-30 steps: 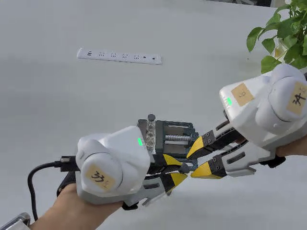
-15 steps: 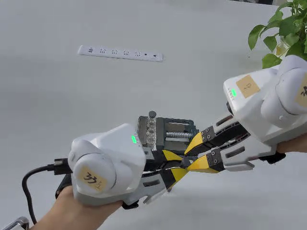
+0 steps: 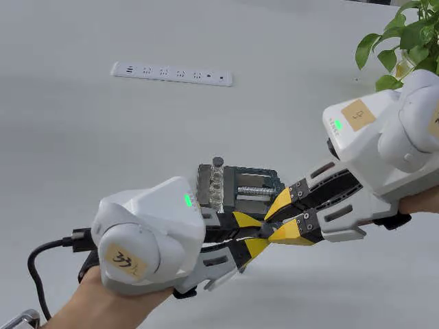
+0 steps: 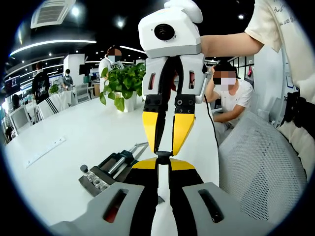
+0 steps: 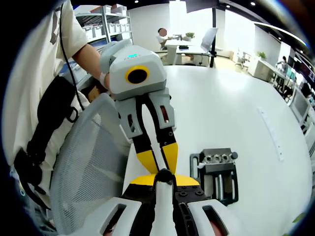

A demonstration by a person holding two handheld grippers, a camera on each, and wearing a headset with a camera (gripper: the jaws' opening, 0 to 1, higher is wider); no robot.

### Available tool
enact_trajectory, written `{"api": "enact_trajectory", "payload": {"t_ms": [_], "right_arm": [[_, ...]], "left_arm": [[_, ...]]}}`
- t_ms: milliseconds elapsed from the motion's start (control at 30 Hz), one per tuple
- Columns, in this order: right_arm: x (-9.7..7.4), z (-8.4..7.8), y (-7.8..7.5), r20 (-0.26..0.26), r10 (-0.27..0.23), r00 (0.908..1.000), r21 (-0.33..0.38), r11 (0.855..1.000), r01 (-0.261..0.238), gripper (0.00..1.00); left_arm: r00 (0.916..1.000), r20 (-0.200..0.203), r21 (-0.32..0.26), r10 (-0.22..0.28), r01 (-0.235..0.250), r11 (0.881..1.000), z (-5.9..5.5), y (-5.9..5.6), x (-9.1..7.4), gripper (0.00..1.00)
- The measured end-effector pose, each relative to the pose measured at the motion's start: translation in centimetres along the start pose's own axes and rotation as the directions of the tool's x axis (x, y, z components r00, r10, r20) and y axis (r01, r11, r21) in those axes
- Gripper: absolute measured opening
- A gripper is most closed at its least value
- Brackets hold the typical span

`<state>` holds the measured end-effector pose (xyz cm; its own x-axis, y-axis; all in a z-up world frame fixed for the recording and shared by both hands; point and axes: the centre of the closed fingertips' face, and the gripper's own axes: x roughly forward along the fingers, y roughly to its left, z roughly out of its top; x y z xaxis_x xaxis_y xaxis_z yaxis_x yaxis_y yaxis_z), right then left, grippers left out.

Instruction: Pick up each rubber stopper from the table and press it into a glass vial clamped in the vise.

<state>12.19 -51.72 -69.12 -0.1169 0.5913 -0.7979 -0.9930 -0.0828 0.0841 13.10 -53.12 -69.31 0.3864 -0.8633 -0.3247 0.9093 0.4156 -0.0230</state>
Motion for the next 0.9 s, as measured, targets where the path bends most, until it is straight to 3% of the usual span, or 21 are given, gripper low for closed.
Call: {"api": "enact_trajectory", "payload": {"t_ms": [333, 700, 800, 900], "right_arm": [[0.0, 0.2, 0.0, -0.005, -0.017, 0.9998, -0.005, 1.000, 0.017, 0.06], [0.3, 0.0, -0.1, -0.067, -0.004, 0.9978, -0.026, 1.000, 0.002, 0.05], [0.5, -0.1, -0.5, -0.080, -0.004, 0.9968, -0.037, 0.999, 0.001, 0.05], [0.7, -0.4, -0.8, -0.093, 0.000, 0.9957, -0.042, 0.999, -0.004, 0.05]], "left_arm": [[1.0000, 0.000, -0.026, 0.005, -0.005, 1.000, -0.1, 0.1, 0.1, 0.04], [0.9998, -0.017, -0.027, 0.011, -0.012, 1.000, -0.6, 0.3, 0.2, 0.05], [0.9986, -0.030, -0.037, 0.044, -0.045, 0.998, -1.0, 0.9, 0.1, 0.07], [0.9953, -0.049, -0.049, 0.084, -0.086, 0.995, -1.9, 1.9, -0.3, 0.18]]}}
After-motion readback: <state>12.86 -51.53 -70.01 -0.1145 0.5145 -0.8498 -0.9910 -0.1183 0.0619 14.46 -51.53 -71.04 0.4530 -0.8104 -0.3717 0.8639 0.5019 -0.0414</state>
